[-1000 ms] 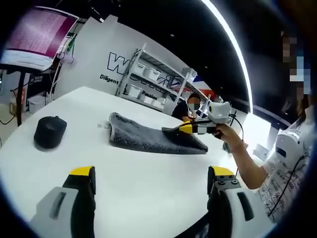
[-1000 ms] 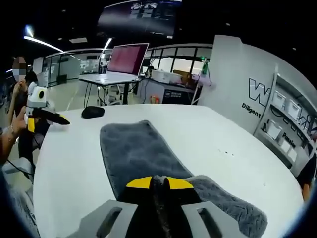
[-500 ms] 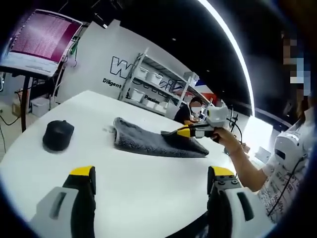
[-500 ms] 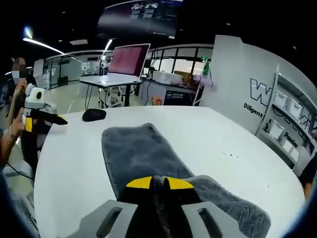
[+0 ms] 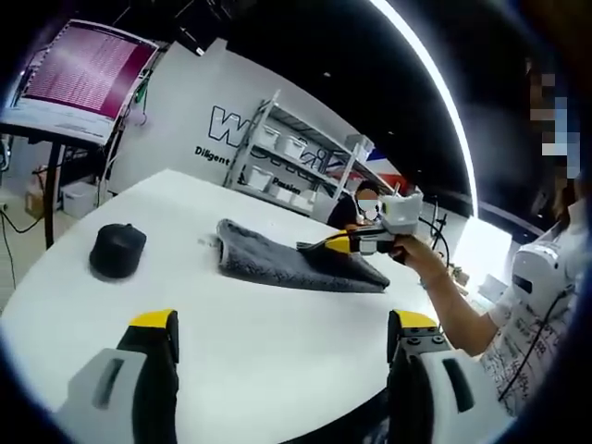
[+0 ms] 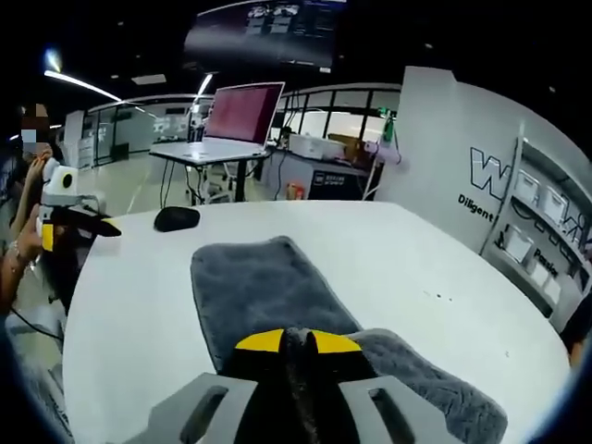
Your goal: Fold the towel on the table until its edges align and the towel forms a compact rectangular stack.
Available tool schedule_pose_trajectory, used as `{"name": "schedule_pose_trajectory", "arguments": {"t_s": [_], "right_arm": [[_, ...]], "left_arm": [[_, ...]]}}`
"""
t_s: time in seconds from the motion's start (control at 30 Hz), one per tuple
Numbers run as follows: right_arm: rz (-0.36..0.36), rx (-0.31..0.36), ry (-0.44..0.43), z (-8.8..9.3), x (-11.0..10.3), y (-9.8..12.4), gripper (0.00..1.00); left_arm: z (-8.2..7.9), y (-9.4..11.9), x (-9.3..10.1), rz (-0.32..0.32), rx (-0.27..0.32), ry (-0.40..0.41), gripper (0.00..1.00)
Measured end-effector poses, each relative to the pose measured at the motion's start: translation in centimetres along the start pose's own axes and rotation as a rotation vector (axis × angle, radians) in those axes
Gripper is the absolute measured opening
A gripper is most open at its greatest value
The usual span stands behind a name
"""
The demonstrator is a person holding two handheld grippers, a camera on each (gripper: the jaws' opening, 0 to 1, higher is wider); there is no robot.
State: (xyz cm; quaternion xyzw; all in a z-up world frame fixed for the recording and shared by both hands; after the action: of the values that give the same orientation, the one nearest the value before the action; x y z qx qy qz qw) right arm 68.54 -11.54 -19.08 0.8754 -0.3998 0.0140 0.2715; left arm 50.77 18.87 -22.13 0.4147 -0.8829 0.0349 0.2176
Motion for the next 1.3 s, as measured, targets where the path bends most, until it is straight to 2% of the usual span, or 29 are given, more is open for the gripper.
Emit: {"name": "schedule_pose_trajectory", "arguments": {"t_s": [0.33,0.7,1.3], "right_arm": [[-0.007,0.002,0.000,-0.8,-0.6,-1.1,0.10],[-0.016,0.007,-0.006,-1.5,-1.3,-2.1,0.10],[-0.024,0.041,0.008,-4.0,-1.8,-4.5,0.10]], "left_arm": [[-0.1,0.5,-0.3,0.004,0.005,-0.001,0.98],[-0.1,0.4,-1.4,-0.012,0.006,0.012,0.98],[0.4,1.7,-2.0,-0.030,0.021,0.026,0.98]]}}
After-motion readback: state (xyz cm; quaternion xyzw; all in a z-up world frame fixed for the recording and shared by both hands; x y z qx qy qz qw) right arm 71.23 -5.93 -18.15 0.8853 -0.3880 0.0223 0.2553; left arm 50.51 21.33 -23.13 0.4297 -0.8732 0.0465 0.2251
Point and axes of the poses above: the point that each gripper's makers call its tool centre point, and the gripper's own axes: y roughly backward along the fingers, x roughly to its right, z roughly out of its underside, the point moved 7 cm from there along y, roughly backward along the fingers, and after that the axes turned 7 degrees about z, right-handed, at the moved point
